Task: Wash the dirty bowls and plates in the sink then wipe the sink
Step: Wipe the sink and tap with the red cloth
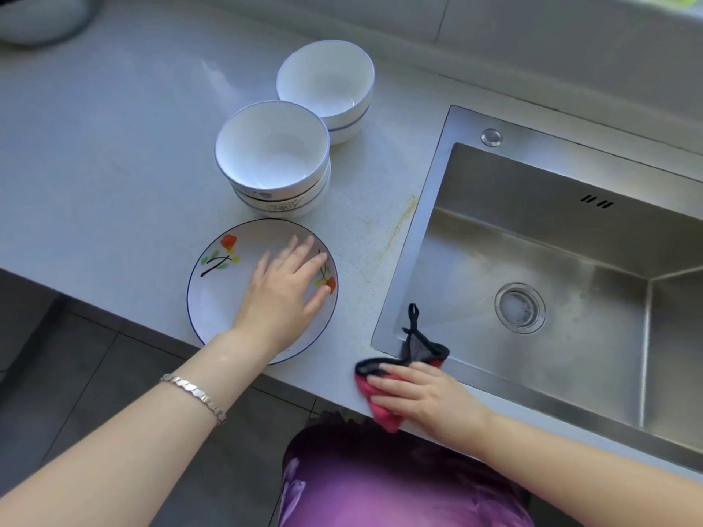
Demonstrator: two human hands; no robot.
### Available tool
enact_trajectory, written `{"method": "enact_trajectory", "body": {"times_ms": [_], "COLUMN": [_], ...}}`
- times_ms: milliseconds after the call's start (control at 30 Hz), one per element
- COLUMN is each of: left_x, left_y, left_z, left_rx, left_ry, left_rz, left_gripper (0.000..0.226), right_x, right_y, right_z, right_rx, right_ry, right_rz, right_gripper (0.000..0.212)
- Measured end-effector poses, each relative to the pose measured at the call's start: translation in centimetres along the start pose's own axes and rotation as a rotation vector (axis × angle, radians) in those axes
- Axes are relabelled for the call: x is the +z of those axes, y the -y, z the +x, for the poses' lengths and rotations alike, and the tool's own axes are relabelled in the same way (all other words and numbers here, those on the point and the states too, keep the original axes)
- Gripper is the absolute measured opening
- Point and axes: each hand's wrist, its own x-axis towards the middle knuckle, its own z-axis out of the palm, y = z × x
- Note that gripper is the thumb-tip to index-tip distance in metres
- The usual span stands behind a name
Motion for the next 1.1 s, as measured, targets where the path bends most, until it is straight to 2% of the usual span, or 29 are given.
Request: {"method": "enact_trajectory", "body": {"times_ms": [67, 100, 133, 200, 267, 333, 400, 467, 567, 667, 767, 833, 933, 1000, 1033, 1100], "left_x": [0.1, 0.1, 0.1, 0.0, -0.3, -0.6, -0.8, -0.9, -1.1, -1.2, -1.3, -1.5, -2.0, -2.2, -2.2, -2.3], "left_y": [-0.5, -0.8, -1.1, -1.6, -2.0, -2.2, -2.2, -2.1, -1.9, -1.5, -1.4, -1.4, -1.4, -1.5, -1.6, -2.0], "left_z": [-0.8, -1.2, -1.5, -2.0, -2.5, -2.8, -3.0, -3.2, -3.8, -3.9, -3.5, -3.0, -1.9, -0.9, -0.4, 0.7], "left_rx": [0.029, 0.049, 0.059, 0.058, 0.051, 0.047, 0.025, -0.009, -0.031, -0.035, -0.049, -0.049, -0.033, -0.024, -0.022, -0.032], "left_ry": [0.001, -0.007, -0.012, -0.016, -0.036, -0.056, -0.052, -0.047, -0.044, -0.051, -0.065, -0.071, -0.091, -0.109, -0.118, -0.115], "left_rz": [-0.005, -0.018, -0.036, -0.074, -0.099, -0.097, -0.095, -0.109, -0.116, -0.113, -0.136, -0.135, -0.120, -0.100, -0.090, -0.074], "left_gripper": [0.054, 0.053, 0.053, 0.054, 0.054, 0.054, 0.049, 0.046, 0.047, 0.040, 0.045, 0.047, 0.045, 0.043, 0.042, 0.040], "right_x": [-1.6, -2.8, -4.1, -6.0, -6.4, -6.1, -4.7, -3.2, 0.0, 1.7, 1.6, 0.3, -2.9, -3.9, -3.6, -2.1], "right_y": [-0.5, -0.5, -0.4, 0.4, 1.5, 2.6, 2.3, 1.7, 1.7, 2.1, -0.6, -4.2, -9.5, -10.4, -10.0, -8.6], "right_z": [-0.8, -0.7, -0.4, 0.5, 1.4, 2.8, 3.6, 3.6, 2.9, 3.2, 5.7, 8.2, 11.7, 13.2, 13.3, 12.0], "right_rx": [0.025, 0.109, 0.246, 0.502, 0.610, 0.558, 0.501, 0.417, 0.185, 0.067, 0.020, 0.115, 0.444, 0.602, 0.546, 0.197], "right_ry": [0.002, -0.003, -0.022, -0.022, 0.008, 0.007, -0.090, -0.167, -0.097, -0.055, -0.069, -0.097, -0.118, -0.100, -0.130, -0.157], "right_rz": [0.089, 0.224, 0.376, 0.655, 0.821, 0.756, 0.457, 0.210, 0.027, 0.003, -0.053, -0.063, 0.037, 0.100, 0.105, 0.080], "right_gripper": [0.031, 0.023, 0.024, 0.047, 0.051, 0.039, 0.028, 0.030, 0.034, 0.033, 0.040, 0.049, 0.059, 0.055, 0.052, 0.049]}}
